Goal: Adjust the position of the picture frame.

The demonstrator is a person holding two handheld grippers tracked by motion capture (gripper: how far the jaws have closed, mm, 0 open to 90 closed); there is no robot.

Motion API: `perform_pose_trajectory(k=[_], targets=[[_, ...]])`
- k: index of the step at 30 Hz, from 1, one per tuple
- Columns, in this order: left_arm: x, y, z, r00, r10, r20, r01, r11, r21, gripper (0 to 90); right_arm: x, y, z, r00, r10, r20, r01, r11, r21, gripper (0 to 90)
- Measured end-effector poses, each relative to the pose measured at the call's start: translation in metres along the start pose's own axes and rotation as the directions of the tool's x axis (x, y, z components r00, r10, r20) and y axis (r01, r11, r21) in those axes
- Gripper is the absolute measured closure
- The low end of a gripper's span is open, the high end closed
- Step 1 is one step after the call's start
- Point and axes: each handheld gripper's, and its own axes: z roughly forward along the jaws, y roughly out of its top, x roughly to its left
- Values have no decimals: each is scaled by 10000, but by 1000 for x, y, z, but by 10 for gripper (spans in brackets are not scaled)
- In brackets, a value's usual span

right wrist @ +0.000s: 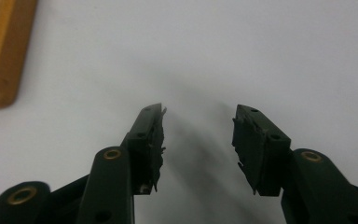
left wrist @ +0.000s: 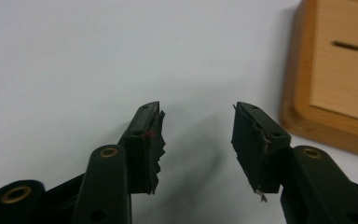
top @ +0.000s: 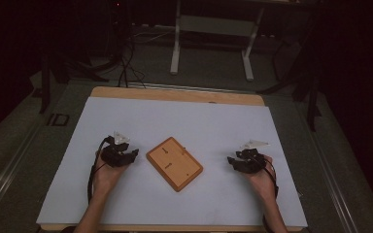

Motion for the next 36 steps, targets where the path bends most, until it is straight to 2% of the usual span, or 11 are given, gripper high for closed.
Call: perform_pose_trajectory(k=[3, 5, 12, 14, 17, 24, 32, 36], targets=[[-2, 1, -3, 9996, 145, 226, -144, 9999, -23, 533, 0, 0, -2, 9998, 62, -185, -63, 10000, -69, 516], [-4, 2, -4, 9996, 185, 224, -184, 9998, -57, 536, 0, 0, -3, 9998, 67, -185, -68, 10000, -46, 530], [-9, 3, -12, 9974, 529, 498, -519, 9984, -210, 554, 5, 2, -9, 9998, -110, 149, 114, 9996, -269, 602], [-10, 3, -12, 9973, 633, 364, -627, 9979, -159, 576, 8, 3, -11, 9998, -173, 113, 176, 9993, -325, 626], [-12, 2, -11, 9962, 684, 547, -678, 9976, -135, 583, 11, 4, -11, 9998, -165, 95, 168, 9992, -372, 649], [-15, 4, -13, 9934, 742, 877, -733, 9972, -127, 569, 18, 7, -9, 9996, -248, -95, 244, 9992, -324, 638], [-17, 4, -10, 9908, 864, 1038, -873, 9962, 34, 555, 25, 13, -6, 9981, -537, -301, 527, 9980, -343, 627], [-18, 3, -11, 9895, 1041, 1003, -1056, 9944, 99, 568, 26, 17, -6, 9975, -450, -539, 425, 9980, -478, 626]])
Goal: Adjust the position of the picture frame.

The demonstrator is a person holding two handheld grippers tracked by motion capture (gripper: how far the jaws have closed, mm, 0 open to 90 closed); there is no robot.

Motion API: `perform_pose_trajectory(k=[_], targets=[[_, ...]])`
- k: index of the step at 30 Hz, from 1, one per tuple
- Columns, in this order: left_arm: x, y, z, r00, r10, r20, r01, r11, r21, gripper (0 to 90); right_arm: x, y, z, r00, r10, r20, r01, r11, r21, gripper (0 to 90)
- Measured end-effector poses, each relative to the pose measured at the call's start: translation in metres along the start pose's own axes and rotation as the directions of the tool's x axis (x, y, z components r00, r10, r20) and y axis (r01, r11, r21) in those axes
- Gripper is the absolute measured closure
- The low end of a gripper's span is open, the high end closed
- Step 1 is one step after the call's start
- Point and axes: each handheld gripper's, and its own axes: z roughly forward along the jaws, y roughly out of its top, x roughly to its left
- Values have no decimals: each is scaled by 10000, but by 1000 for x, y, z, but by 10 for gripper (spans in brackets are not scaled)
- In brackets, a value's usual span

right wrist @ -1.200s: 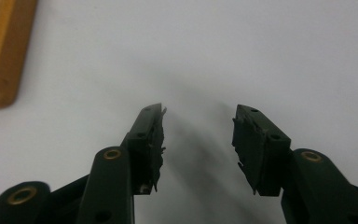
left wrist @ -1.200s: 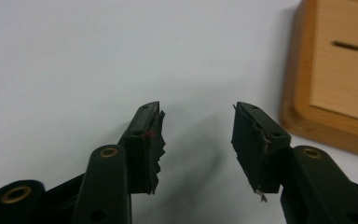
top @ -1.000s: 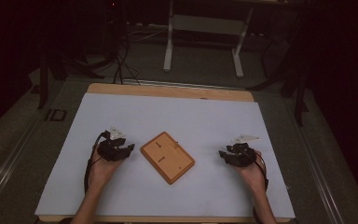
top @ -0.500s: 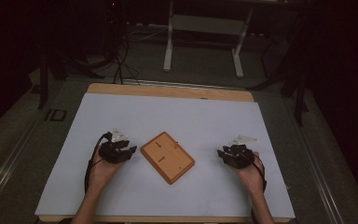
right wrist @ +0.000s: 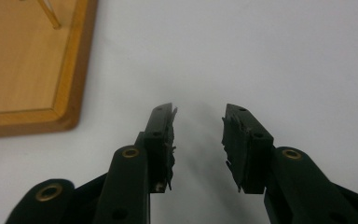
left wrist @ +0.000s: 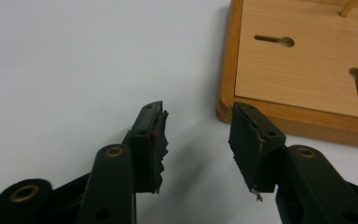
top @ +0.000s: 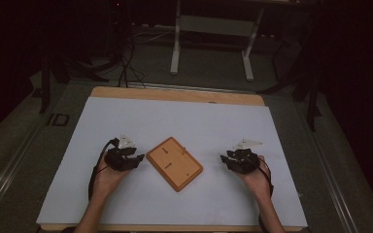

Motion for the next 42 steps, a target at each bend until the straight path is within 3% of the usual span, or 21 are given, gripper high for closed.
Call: perform_pose_trajectory(k=[7, 42], targets=[[-1, 0, 1, 9997, 222, 64, -222, 9997, 51, 572, 6, 6, 3, 9996, -236, -151, 236, 9997, 19, 626], [1, 0, -2, 9995, 282, 163, -280, 9995, -139, 584, 36, 32, 23, 9932, -810, -838, 806, 9967, -91, 635]])
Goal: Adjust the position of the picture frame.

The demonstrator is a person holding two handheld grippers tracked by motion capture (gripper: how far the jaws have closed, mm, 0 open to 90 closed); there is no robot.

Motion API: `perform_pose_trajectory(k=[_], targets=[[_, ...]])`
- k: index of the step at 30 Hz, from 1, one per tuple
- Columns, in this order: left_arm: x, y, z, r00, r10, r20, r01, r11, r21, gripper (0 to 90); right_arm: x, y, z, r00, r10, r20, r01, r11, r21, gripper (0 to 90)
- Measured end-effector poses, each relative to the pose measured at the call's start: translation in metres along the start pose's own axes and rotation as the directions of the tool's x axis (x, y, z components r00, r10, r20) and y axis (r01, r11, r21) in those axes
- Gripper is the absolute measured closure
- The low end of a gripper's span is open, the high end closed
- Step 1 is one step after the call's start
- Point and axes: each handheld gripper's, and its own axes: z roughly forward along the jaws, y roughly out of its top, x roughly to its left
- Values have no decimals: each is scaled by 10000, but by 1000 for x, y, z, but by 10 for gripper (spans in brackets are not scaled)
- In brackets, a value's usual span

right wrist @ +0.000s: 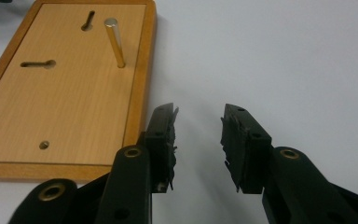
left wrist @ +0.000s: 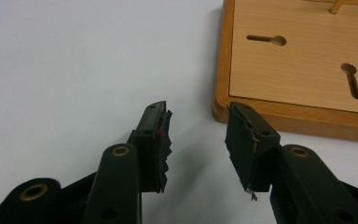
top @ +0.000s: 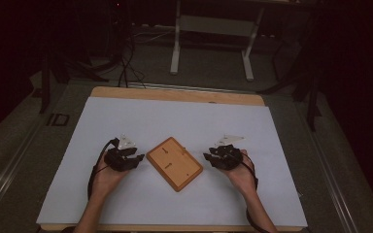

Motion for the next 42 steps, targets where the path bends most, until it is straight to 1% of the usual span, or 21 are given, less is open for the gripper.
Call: perform_pose_trajectory(k=[14, 29, 42], targets=[[1, 0, 0, 10000, 1, -7, -1, 10000, 6, 585, 13, 11, 13, 9992, -196, -338, 196, 9998, -5, 632], [1, 0, 1, 9999, 55, -110, -54, 10000, 84, 584, 20, 17, 23, 9979, -293, -577, 291, 9996, -34, 629], [0, 0, 2, 9999, 88, -109, -87, 9999, 142, 584, 25, 22, 31, 9960, -350, -816, 345, 9994, -76, 639]])
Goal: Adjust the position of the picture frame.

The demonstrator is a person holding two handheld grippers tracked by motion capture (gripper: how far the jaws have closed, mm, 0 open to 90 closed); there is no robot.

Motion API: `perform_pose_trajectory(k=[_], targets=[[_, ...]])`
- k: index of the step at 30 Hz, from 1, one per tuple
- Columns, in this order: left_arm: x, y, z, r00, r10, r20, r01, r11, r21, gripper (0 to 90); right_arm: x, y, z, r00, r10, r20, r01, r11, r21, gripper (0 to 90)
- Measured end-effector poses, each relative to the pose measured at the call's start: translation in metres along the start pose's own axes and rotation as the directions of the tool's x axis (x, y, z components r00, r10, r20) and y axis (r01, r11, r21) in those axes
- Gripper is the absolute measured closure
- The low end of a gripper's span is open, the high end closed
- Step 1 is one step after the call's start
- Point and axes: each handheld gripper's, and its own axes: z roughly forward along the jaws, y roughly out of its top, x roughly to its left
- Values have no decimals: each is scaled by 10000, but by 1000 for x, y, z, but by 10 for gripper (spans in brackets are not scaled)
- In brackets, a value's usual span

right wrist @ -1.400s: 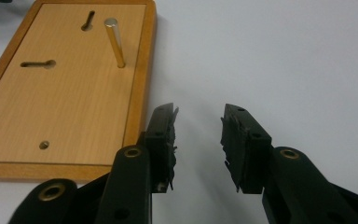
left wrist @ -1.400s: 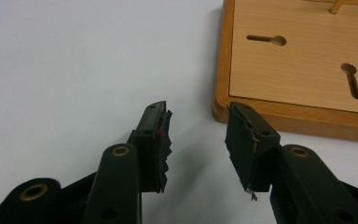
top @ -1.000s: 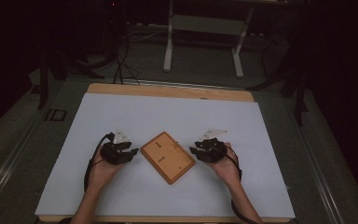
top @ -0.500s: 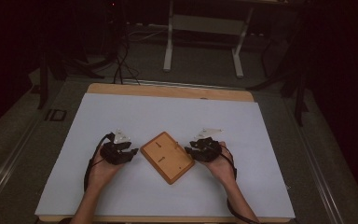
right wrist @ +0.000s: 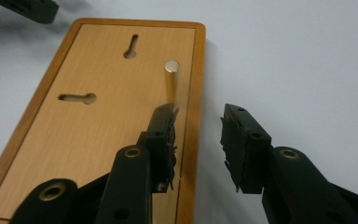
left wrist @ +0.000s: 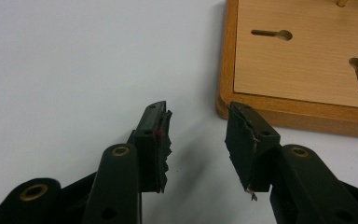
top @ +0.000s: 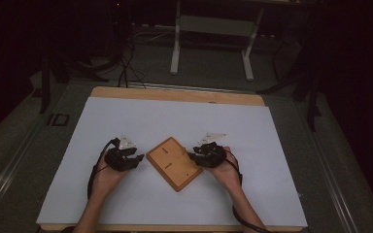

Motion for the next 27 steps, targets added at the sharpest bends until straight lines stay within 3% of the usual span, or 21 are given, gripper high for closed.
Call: perform_pose_trajectory(k=[27], targets=[[2, -1, 0, 10000, -42, 3, 42, 10000, 52, 585, 7, 10, 19, 9996, 51, -291, -51, 10000, -25, 677]])
